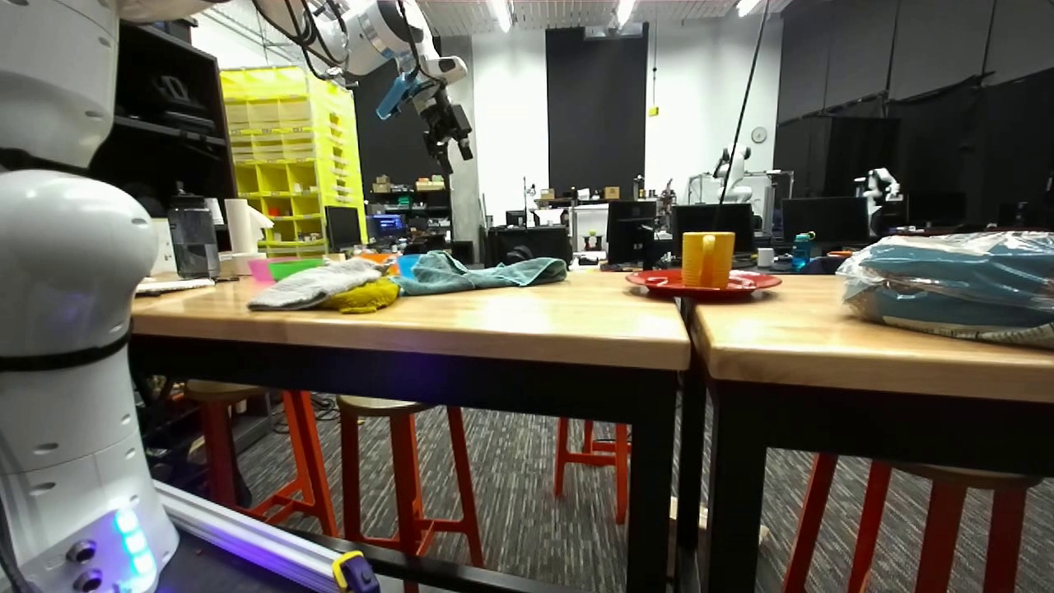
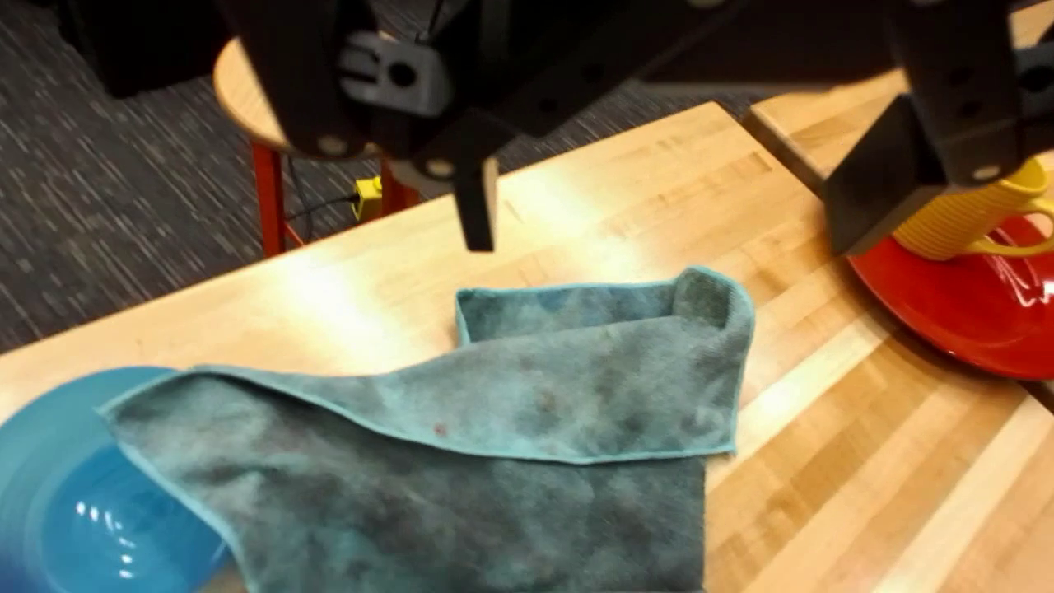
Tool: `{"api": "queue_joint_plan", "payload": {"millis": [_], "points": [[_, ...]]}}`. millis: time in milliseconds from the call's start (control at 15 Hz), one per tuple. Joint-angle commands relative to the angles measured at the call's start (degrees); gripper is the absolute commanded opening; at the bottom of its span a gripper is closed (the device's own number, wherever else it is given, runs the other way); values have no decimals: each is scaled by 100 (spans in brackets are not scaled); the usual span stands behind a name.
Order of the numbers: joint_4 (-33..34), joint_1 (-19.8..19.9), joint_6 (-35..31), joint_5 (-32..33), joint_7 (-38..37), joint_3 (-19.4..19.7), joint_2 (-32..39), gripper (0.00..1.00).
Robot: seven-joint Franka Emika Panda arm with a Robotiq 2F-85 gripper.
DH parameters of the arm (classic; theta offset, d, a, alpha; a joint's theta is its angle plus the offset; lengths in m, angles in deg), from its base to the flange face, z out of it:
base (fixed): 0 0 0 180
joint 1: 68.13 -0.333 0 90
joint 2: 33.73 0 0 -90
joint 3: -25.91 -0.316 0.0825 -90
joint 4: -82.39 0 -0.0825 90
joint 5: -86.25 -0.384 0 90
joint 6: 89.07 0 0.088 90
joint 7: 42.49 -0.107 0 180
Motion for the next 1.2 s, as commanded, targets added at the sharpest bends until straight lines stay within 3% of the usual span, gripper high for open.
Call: {"api": "queue_joint_plan", "payload": {"millis": [0, 200, 267, 1133], "points": [[353, 58, 588, 45, 518, 81, 209, 100], [450, 175, 874, -177, 1066, 87, 263, 100], [197, 136, 594, -34, 705, 76, 169, 100], [240, 252, 504, -8, 884, 126, 355, 100]]}}
